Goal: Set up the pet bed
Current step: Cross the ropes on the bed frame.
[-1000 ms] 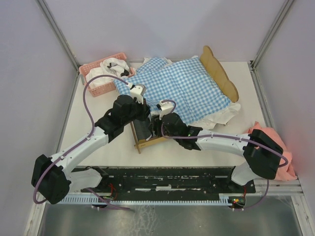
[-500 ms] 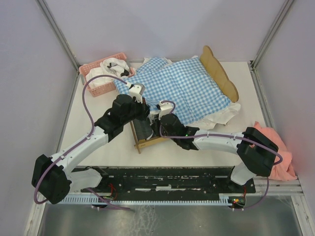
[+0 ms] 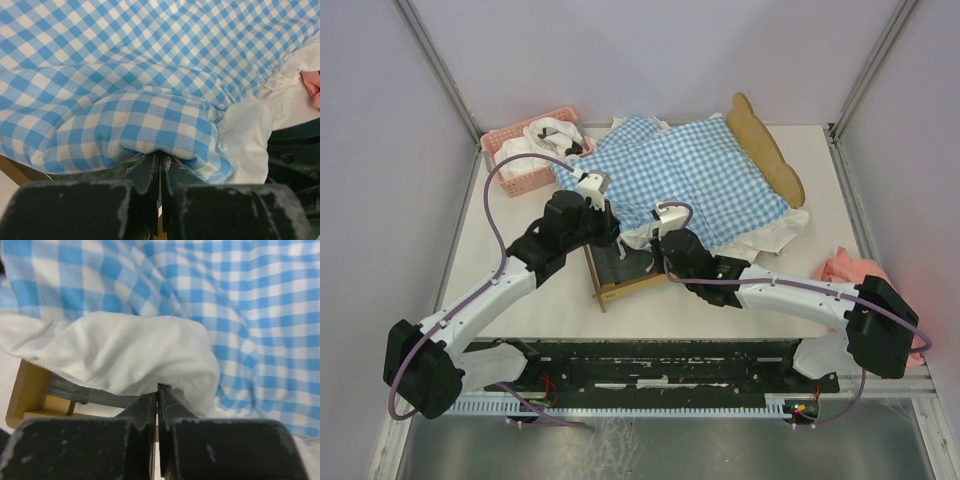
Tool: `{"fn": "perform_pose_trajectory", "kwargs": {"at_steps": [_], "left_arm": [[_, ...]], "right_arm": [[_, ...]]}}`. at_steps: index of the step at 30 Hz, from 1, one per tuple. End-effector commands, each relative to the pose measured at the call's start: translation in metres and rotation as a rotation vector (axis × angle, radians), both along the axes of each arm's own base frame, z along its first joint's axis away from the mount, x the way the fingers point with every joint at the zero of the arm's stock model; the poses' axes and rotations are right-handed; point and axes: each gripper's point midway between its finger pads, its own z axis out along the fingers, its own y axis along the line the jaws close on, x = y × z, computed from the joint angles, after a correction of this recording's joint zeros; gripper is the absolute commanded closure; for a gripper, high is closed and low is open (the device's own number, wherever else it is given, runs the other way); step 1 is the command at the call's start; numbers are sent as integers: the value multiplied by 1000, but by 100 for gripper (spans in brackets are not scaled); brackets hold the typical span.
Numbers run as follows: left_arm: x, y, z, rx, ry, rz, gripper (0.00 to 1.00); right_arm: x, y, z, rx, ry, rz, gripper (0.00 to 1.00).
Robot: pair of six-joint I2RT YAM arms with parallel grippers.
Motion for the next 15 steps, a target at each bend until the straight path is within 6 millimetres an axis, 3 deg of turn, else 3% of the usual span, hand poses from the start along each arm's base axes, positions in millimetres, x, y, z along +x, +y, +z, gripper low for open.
{"fn": "perform_pose_trajectory", "kwargs": {"at_steps": [1, 9, 12, 15], "left_arm": [[-15, -6, 30, -72, 17, -53, 97], [-55, -24, 48, -193, 119, -203, 97], [-63, -28, 52, -245, 125, -231, 97], [-66, -30, 43, -261, 140, -239, 97]], "right_arm": [[22, -33, 32, -97, -117, -97, 98], [76, -53, 29, -144, -147, -182, 98], [85, -53, 29, -158, -154, -182, 98], [89, -54, 29, -160, -156, -188, 98]]}}
